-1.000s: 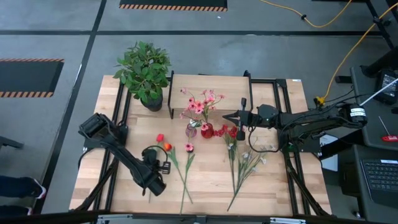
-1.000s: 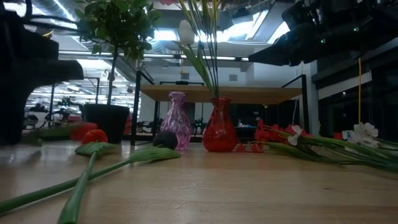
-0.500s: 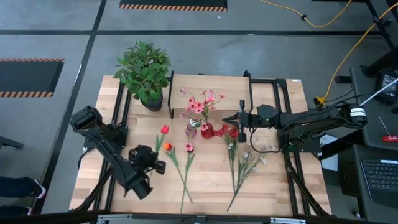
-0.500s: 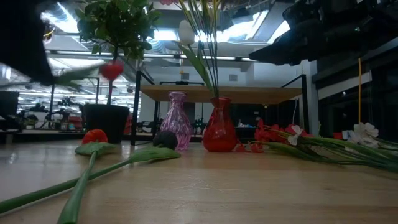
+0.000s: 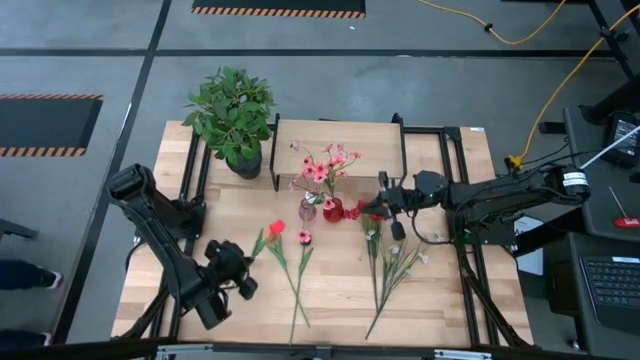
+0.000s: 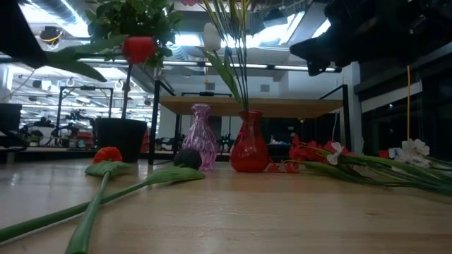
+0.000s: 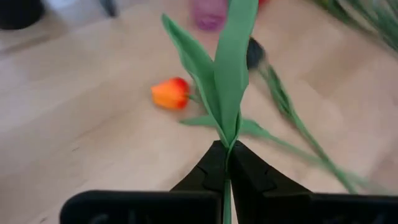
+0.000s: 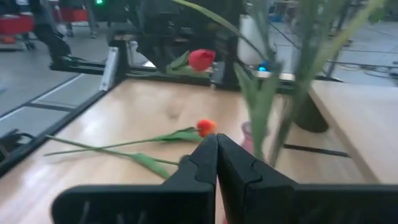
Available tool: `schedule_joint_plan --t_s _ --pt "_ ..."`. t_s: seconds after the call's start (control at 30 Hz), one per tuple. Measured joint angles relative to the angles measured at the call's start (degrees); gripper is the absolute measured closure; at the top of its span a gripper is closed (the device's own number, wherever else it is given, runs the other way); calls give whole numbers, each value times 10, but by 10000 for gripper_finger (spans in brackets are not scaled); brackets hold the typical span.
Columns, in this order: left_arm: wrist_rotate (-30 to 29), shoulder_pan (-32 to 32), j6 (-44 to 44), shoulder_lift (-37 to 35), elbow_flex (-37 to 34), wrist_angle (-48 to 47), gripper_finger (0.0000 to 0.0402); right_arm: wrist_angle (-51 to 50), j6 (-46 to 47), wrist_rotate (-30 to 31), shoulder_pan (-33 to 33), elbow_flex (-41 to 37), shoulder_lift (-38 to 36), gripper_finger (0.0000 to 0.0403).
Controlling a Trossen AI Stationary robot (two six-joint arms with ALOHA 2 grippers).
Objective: Pick and place flowers into a vace then onto a shelf
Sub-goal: Put the red flower into the red vase
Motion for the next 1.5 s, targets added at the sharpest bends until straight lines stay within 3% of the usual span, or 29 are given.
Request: schedule_joint_plan --t_s 0.23,0.47,0.67,0.87,1.03,1.17,1.5 --pt "4 21 337 -28 1 186 398 28 0 -1 53 0 0 392" --pt "35 68 549 -38 1 268 398 32 -5 0 107 0 0 392" --pt "97 111 745 -50 -55 462 398 27 -22 40 143 0 0 392" --pt "147 168 885 -76 -135 633 398 24 -23 58 159 0 0 392" --pt "247 221 1012 -84 -217 870 398 12 -22 59 160 0 0 392" --pt "283 256 1072 -84 -261 1013 398 12 -22 71 160 0 0 392" --pt "323 297 1127 -65 -271 1178 398 54 -3 71 160 0 2 392"
